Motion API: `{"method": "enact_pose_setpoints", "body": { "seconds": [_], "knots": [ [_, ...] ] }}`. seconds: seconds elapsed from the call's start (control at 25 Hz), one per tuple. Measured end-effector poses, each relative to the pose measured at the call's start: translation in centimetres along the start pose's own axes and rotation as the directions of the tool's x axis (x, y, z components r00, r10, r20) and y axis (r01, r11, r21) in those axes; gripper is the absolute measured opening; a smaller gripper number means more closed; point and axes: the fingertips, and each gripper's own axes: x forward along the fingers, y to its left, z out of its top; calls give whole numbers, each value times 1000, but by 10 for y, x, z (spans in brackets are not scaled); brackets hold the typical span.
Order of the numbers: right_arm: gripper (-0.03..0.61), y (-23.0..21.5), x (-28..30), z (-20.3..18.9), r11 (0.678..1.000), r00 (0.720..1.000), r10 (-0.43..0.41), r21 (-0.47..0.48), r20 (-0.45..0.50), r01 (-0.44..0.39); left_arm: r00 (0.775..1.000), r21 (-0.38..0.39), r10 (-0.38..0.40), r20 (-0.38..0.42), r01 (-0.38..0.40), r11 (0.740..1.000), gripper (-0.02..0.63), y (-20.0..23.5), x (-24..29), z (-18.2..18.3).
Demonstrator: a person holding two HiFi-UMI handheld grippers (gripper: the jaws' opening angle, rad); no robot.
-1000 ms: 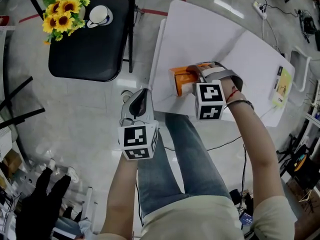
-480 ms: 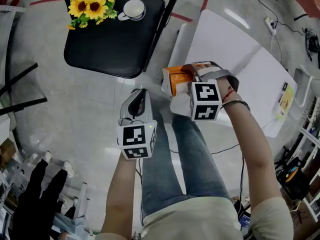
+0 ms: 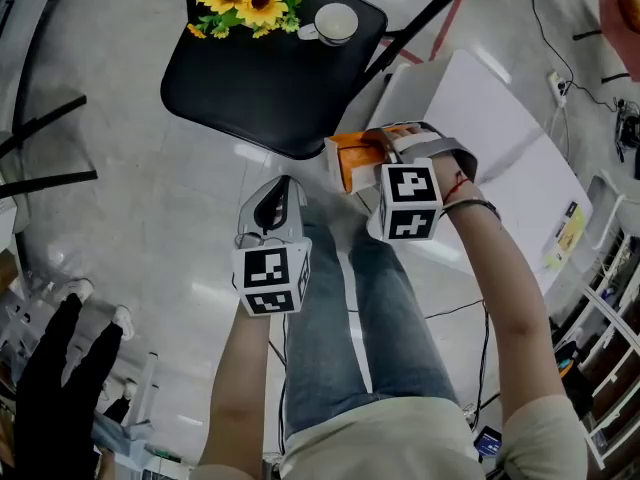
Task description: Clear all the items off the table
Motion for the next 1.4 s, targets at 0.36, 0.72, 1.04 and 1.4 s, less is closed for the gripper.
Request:
{"method": "enact_pose_setpoints", "body": {
  "seconds": [0.36, 0.72, 1.04, 1.4],
  "knots": [
    [285, -45, 13, 50, 995, 1000, 9, -100, -3, -9, 1000, -49, 30, 2, -30, 998, 9, 48, 1, -1],
    [285, -93, 27, 102, 974, 1000, 5, -228, -22, -9, 997, -106, 73, -1, -72, 992, 9, 96, -3, 3],
    [285, -131, 49, 141, 947, 999, 4, -321, -46, -19, 992, -161, 123, -18, -124, 979, 9, 136, -1, 0],
    [287, -164, 76, 169, 909, 998, -8, -415, -69, -21, 989, -203, 145, -24, -147, 968, 9, 152, 5, 2]
  ]
}}
